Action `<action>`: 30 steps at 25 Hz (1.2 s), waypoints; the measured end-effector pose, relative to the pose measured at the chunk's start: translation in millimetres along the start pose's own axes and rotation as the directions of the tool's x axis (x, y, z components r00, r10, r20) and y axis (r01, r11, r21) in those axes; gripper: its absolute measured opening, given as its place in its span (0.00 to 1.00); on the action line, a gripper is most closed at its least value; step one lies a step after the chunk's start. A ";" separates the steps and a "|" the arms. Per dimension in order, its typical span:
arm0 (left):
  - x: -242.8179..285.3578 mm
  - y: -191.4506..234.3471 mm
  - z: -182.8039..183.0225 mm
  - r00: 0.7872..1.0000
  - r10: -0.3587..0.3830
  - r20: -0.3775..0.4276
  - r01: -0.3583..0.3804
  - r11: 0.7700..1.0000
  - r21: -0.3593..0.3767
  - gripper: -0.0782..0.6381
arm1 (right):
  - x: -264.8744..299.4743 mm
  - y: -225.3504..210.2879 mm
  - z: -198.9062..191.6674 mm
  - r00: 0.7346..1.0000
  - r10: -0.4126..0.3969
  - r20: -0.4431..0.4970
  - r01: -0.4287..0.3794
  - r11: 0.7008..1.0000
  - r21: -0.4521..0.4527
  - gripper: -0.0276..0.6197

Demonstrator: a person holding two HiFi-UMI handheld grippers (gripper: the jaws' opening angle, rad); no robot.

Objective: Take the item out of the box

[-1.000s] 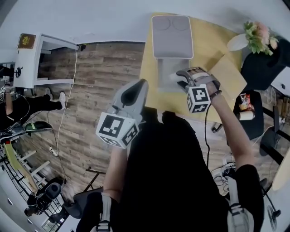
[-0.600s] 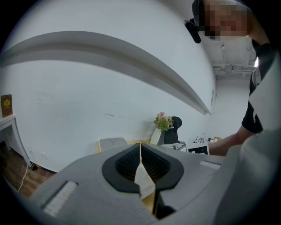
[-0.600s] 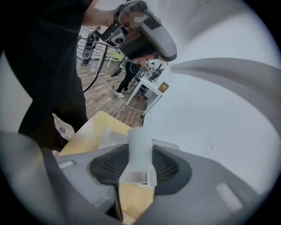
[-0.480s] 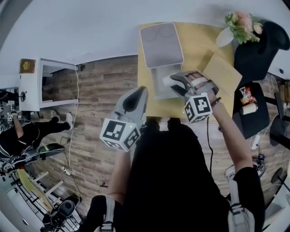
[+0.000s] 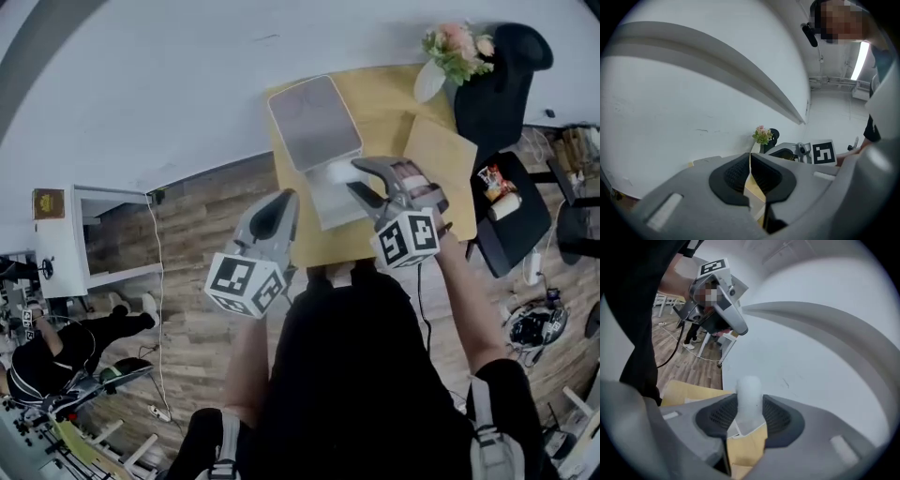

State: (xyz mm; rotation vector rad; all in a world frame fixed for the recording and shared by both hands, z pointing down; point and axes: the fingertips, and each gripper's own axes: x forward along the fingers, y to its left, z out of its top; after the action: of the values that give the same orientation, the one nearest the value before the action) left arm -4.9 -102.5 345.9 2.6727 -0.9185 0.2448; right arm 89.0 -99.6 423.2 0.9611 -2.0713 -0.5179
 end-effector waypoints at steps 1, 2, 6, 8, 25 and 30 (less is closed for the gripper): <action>-0.8 0.9 2.4 1.000 -0.017 0.004 0.017 1.000 0.004 0.13 | -5.0 -4.1 6.0 1.000 -0.028 -0.001 0.028 0.999 0.029 0.31; -1.6 1.4 4.8 0.999 -0.035 0.007 0.035 0.999 0.008 0.13 | -10.3 -8.2 12.0 0.998 -0.056 -0.005 0.056 0.997 0.059 0.31; -4.6 2.5 13.5 0.994 -0.110 0.017 0.110 0.994 0.026 0.13 | -29.3 -23.8 32.2 0.986 -0.160 -0.054 0.166 0.975 0.149 0.31; -5.6 3.2 15.1 0.989 -0.146 0.017 0.146 0.989 0.031 0.13 | -36.3 -28.2 37.9 0.975 -0.210 -0.075 0.221 0.958 0.184 0.31; -29.7 4.3 29.4 0.948 -0.317 0.030 0.313 0.945 0.095 0.13 | -86.0 -40.0 93.1 0.872 -0.474 -0.126 0.484 0.791 0.375 0.31; -33.7 -0.2 27.6 0.942 -0.335 0.031 0.331 0.939 0.090 0.13 | -103.4 -46.3 109.9 0.823 -0.560 -0.093 0.521 0.680 0.516 0.31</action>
State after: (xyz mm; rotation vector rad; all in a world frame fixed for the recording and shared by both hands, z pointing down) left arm -29.4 -92.4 311.3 2.8646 -0.4610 0.1471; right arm 66.0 -44.7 277.0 1.9509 -2.0053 -0.2711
